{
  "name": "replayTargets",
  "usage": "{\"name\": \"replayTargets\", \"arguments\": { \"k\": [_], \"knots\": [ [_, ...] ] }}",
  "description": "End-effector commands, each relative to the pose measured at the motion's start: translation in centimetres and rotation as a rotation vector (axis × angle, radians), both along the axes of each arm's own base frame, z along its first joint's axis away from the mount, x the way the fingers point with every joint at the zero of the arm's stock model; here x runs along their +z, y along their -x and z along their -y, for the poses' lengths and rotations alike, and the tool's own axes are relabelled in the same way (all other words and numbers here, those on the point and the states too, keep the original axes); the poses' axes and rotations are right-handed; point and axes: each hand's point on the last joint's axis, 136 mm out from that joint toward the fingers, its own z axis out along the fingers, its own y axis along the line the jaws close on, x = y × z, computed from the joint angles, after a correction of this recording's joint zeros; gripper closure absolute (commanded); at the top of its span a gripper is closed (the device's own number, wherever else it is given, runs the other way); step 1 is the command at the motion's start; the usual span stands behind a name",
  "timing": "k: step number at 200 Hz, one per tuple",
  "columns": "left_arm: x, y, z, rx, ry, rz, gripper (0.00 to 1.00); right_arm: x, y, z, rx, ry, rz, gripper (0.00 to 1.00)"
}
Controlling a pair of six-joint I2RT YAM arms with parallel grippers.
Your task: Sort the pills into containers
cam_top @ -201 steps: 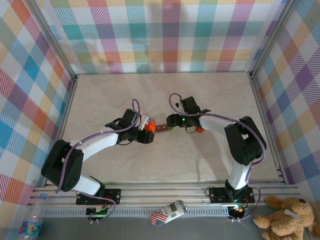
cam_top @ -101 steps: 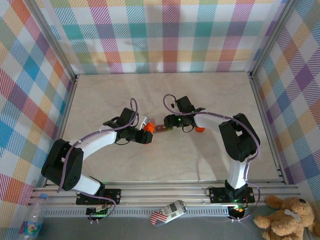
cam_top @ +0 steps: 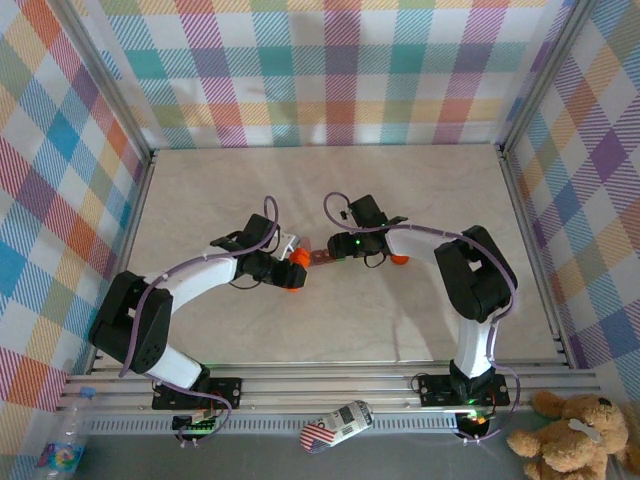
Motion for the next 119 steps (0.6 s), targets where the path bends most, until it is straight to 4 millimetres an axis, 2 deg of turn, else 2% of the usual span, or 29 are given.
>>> {"name": "replayTargets", "arguments": {
  "k": [1,119],
  "knots": [
    [0.8,-0.1,0.3,-0.025,0.017,-0.011,1.0,-0.8,0.5,-0.1,0.014,0.021,-0.013,0.3],
    [-0.5,-0.1,0.5,-0.043,-0.038,-0.125,1.0,-1.6,0.8,0.0,0.012,0.026,-0.033,0.3]
  ]
}}
